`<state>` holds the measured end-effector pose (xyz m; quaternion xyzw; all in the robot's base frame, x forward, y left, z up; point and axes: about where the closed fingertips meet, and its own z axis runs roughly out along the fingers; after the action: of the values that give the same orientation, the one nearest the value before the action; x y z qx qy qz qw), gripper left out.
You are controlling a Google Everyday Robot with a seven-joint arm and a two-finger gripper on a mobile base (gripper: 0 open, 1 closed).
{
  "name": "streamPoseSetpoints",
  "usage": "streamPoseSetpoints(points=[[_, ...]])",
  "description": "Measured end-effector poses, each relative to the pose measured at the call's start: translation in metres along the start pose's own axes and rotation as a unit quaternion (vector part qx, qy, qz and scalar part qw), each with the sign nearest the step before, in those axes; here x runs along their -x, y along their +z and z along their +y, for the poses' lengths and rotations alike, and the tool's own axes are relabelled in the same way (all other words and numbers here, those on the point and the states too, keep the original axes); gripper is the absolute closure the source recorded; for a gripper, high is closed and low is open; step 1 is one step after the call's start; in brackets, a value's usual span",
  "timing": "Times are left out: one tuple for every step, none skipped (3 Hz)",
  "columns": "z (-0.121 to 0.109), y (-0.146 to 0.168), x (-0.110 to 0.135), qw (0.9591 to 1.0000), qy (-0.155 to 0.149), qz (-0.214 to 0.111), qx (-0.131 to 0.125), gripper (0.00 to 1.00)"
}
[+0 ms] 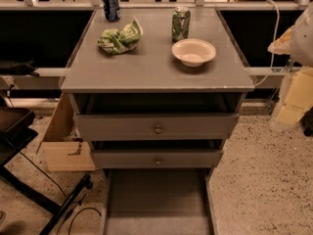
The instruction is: Place green jalapeno chip bag into bottom drawer
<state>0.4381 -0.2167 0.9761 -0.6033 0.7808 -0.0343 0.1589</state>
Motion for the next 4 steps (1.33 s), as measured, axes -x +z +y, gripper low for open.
streamPoseSetpoints(points=[[0.000,0.000,0.000,1.0000,0.000,0.000,0.000,0.00],[-0.020,0.006,0.019,0.9993,-0.016,-0.025,-0.023,0.00],[-0.074,0.018,0.064,0.9922,-0.017,-0.110,-0.056,0.00],[-0.140,0.022,0.154,0.9764,0.002,-0.183,-0.115,0.00]])
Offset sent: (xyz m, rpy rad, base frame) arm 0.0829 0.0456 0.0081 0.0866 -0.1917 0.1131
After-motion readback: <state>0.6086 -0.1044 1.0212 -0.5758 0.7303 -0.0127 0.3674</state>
